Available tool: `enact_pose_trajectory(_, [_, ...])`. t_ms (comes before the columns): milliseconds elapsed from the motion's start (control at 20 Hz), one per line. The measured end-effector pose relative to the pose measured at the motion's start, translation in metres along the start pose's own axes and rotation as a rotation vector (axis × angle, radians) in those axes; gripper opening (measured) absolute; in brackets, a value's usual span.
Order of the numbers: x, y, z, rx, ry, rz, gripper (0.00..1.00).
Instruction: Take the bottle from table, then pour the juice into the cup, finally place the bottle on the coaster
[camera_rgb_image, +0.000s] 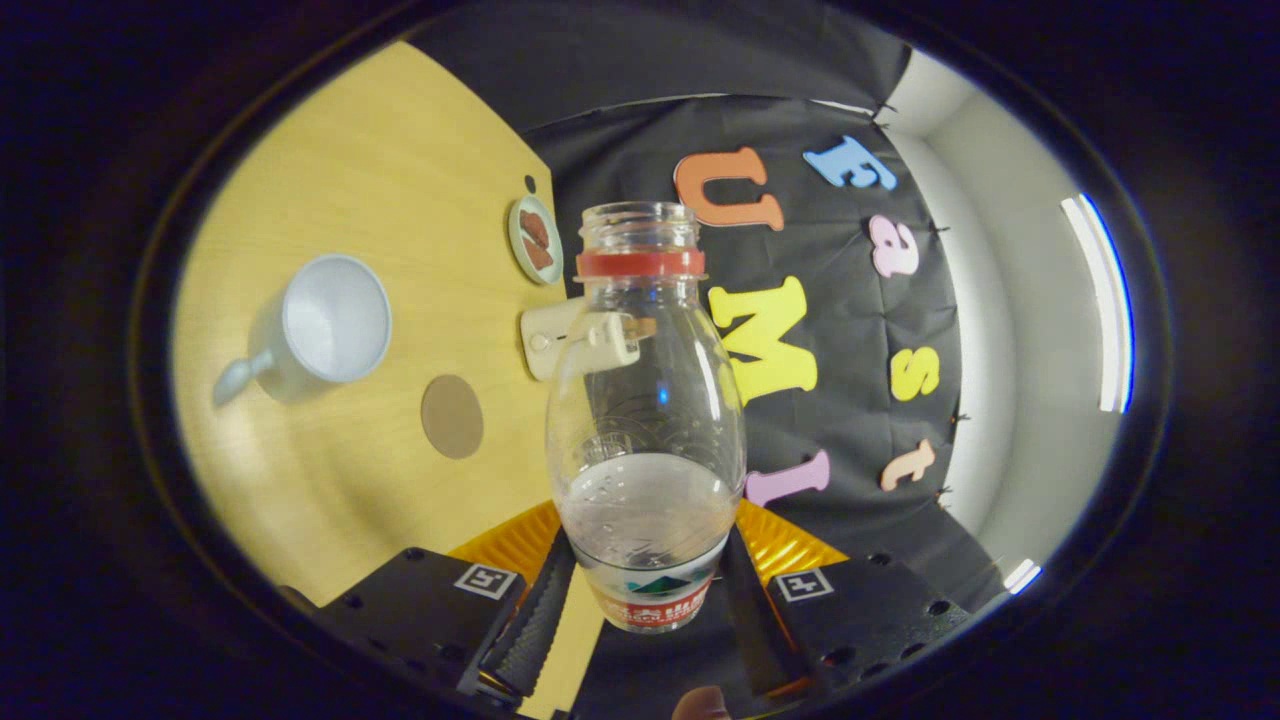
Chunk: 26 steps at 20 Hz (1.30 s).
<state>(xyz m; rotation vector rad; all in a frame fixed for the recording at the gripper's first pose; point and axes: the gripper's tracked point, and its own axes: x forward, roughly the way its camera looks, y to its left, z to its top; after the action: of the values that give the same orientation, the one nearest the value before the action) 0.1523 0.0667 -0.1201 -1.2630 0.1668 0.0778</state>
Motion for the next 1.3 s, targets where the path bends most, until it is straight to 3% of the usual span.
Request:
enact_pose_trajectory(400, [-0.027,0.019,0.012,0.608,-0.035,0.197,0.79])
enact_pose_trajectory(750, [-0.027,-0.011,0.027,1.03,-0.134,0.254,0.79])
enact_pose_trajectory(1000, [0.008,-0.022,0.022,1.197,-0.108,0.3,0.79])
enact_pose_trajectory(1300, [0.048,-0.018,0.017,1.215,-0.084,0.283,0.79])
